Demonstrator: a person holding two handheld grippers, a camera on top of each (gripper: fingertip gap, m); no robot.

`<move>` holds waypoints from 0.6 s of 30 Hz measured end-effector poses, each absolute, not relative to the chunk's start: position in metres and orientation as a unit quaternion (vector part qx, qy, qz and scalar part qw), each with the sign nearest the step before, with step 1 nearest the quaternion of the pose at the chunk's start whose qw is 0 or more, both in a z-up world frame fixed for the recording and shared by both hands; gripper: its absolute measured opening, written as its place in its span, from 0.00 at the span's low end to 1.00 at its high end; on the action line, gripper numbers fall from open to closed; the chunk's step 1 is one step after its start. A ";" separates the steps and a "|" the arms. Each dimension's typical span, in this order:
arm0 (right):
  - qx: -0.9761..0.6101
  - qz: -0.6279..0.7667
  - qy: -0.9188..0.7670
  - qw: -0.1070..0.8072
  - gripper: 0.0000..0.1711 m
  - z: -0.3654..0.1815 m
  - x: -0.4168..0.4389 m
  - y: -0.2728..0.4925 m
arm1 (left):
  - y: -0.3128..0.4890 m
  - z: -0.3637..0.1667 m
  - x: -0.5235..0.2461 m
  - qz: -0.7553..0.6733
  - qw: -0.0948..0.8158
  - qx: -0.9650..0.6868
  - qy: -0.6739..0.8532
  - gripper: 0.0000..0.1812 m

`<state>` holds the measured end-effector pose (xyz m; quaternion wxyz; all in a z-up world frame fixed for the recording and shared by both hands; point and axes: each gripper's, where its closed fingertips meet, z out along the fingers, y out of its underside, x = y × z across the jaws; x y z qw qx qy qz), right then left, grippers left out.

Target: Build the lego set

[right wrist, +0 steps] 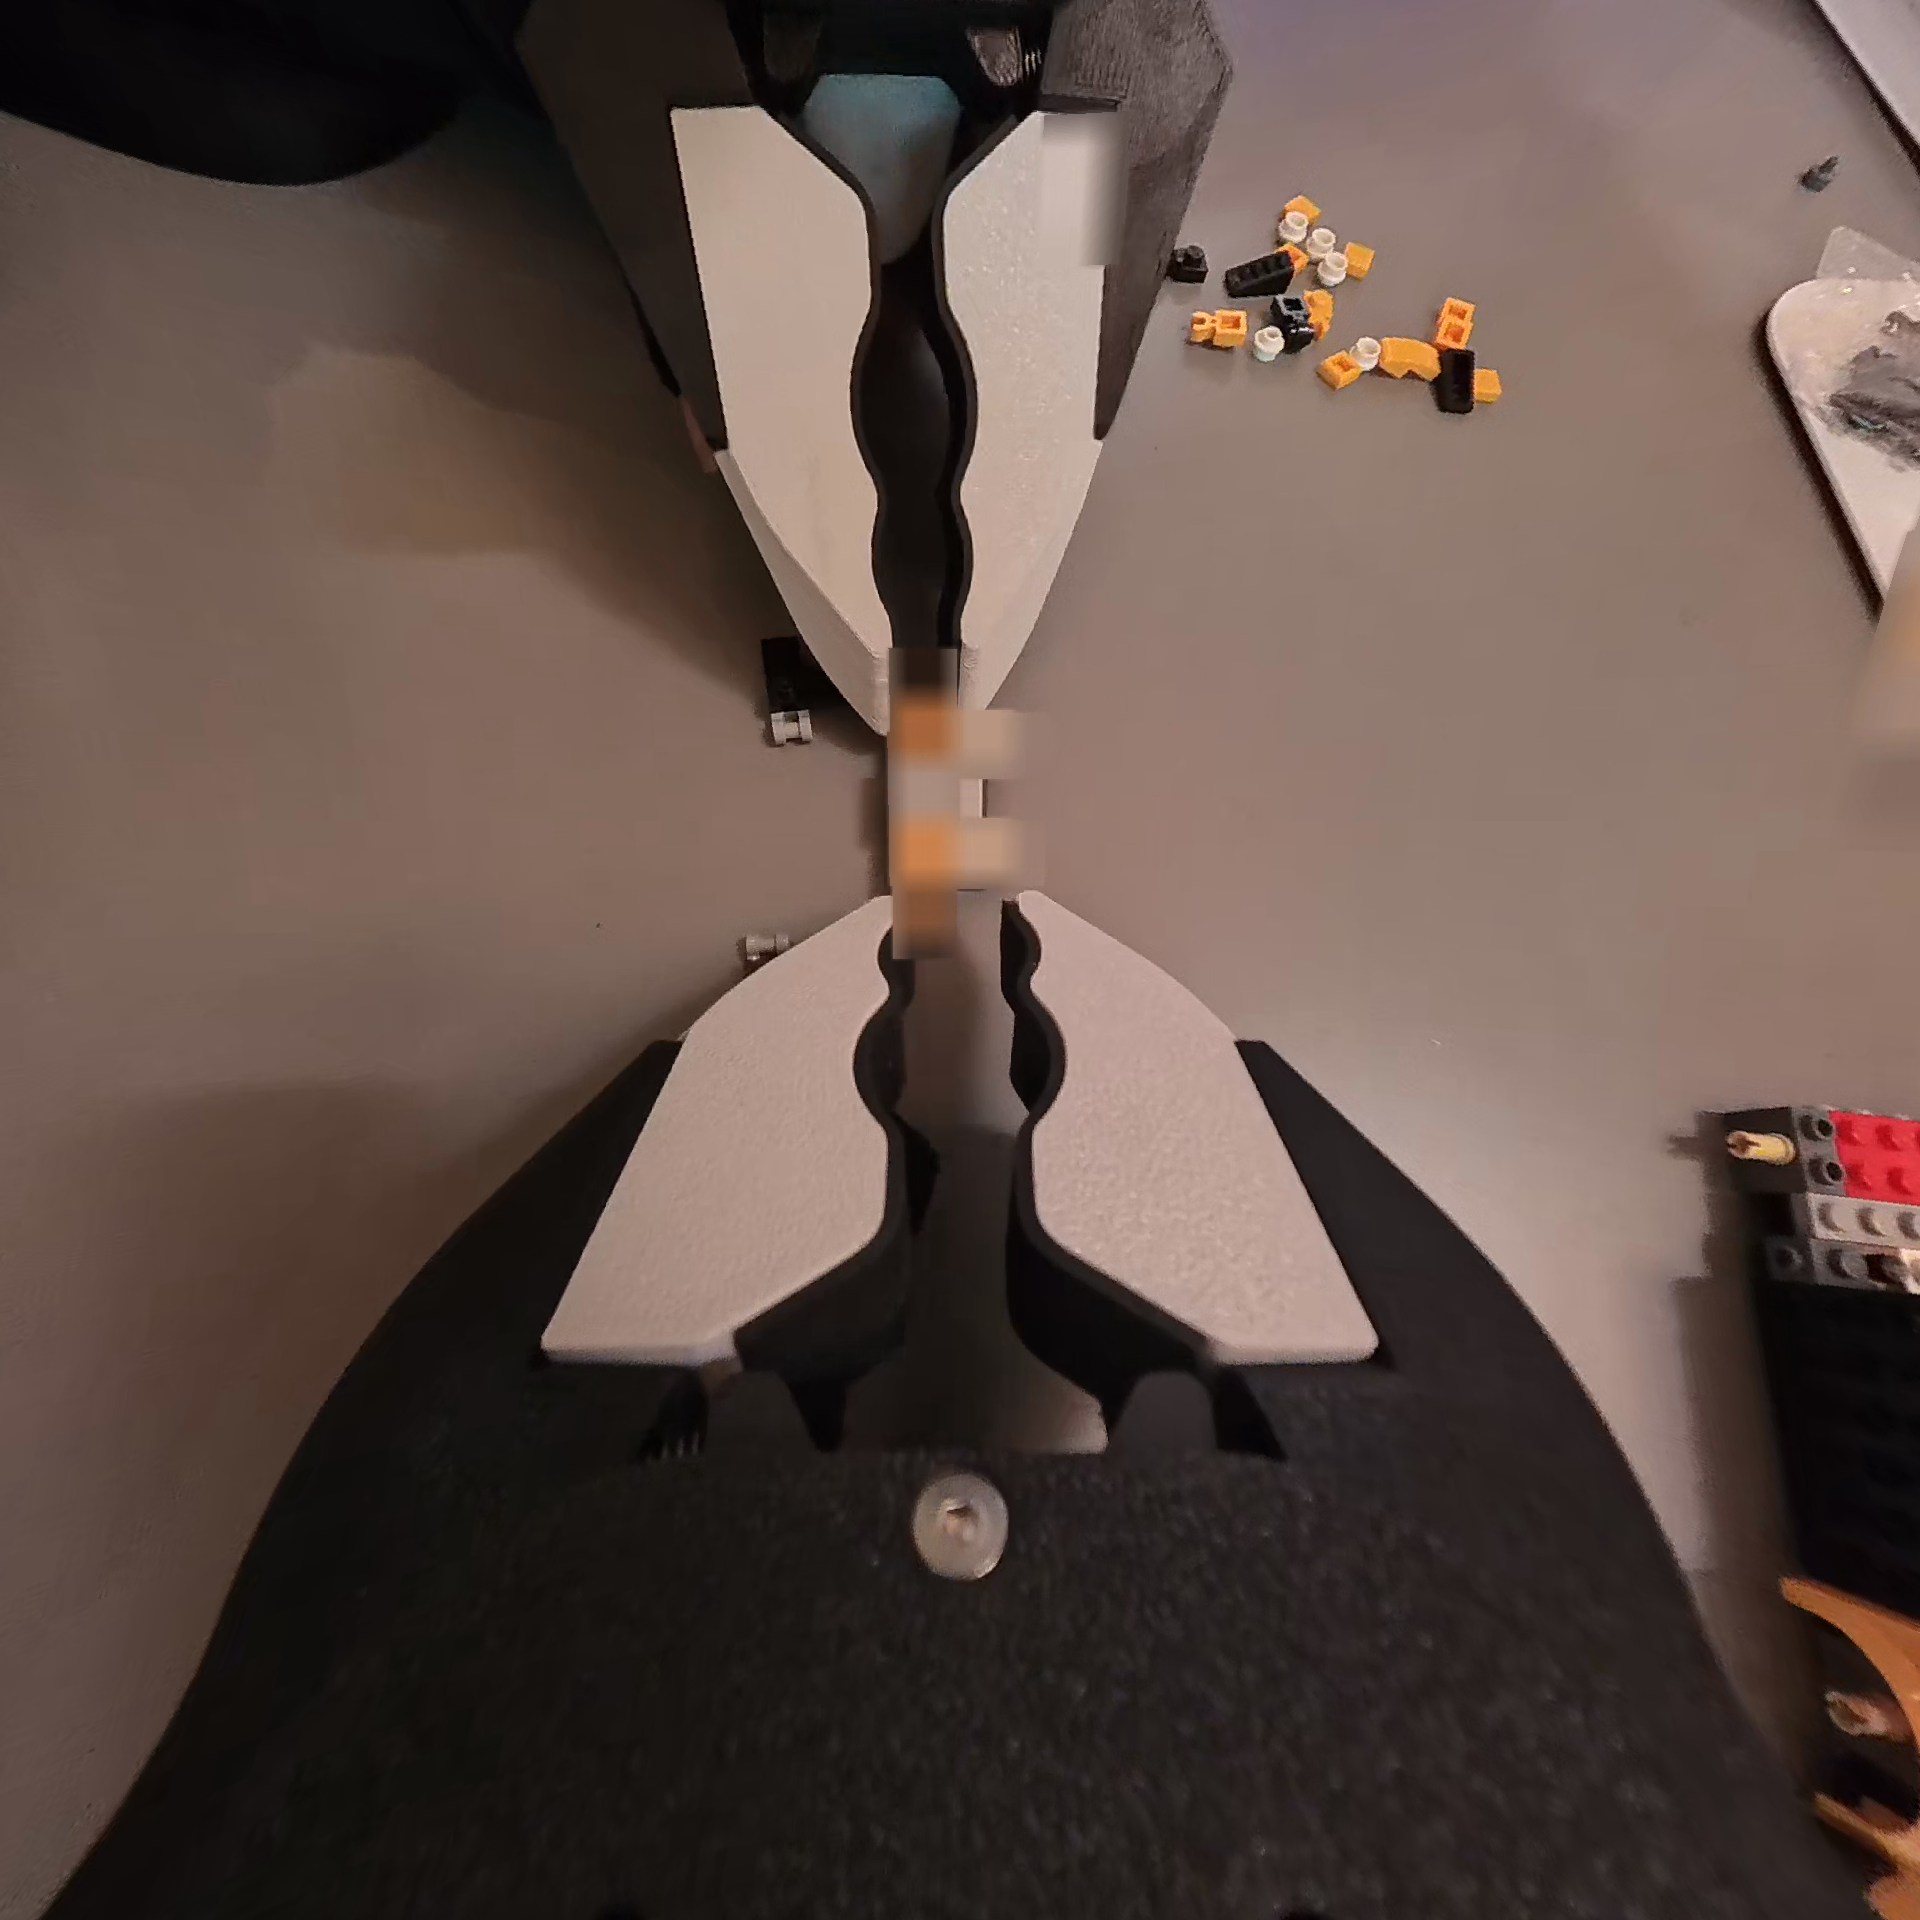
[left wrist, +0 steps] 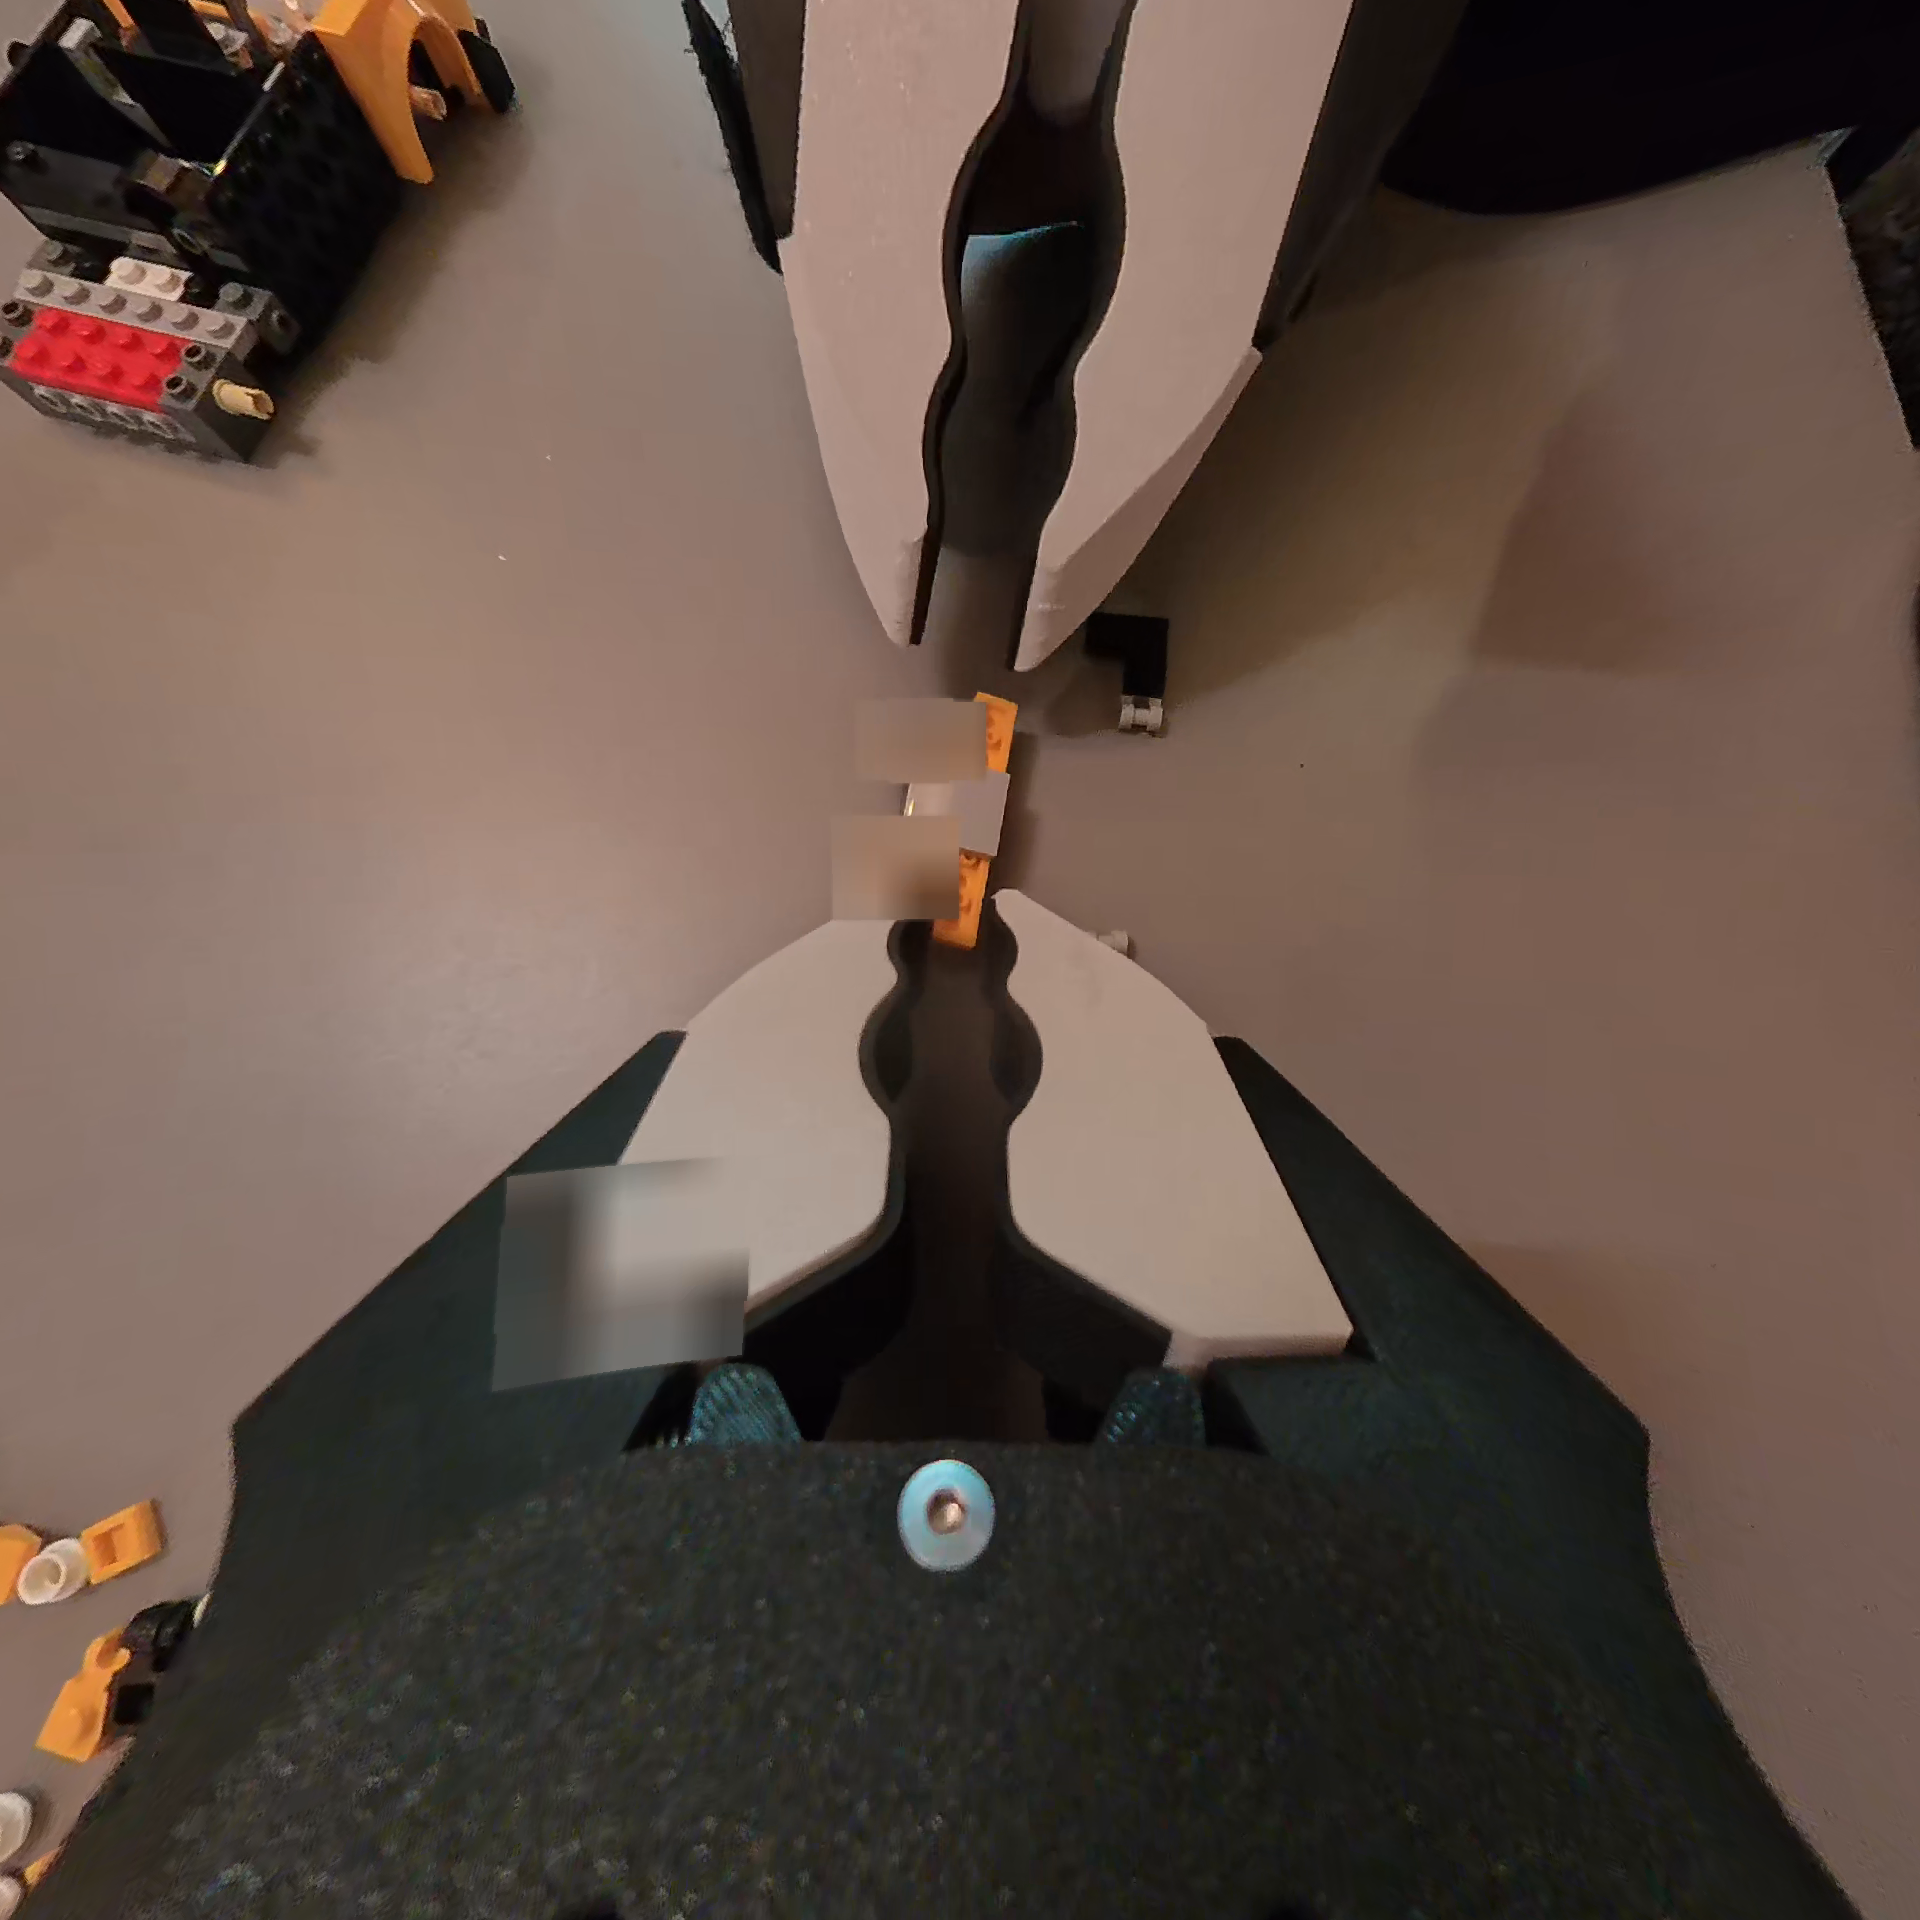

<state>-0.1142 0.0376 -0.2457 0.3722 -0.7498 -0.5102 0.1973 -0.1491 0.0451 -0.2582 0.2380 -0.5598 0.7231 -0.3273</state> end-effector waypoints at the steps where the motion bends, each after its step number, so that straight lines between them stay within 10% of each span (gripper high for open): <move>1: -0.750 0.199 -0.509 0.372 0.09 -0.246 -0.114 0.038 | 0.044 -0.258 -0.149 -0.330 0.236 -0.558 0.724 0.05; 18: -0.748 0.219 -0.547 0.307 0.13 -0.252 -0.101 0.013 | 0.035 -0.256 -0.159 -0.356 0.218 -0.529 0.739 0.05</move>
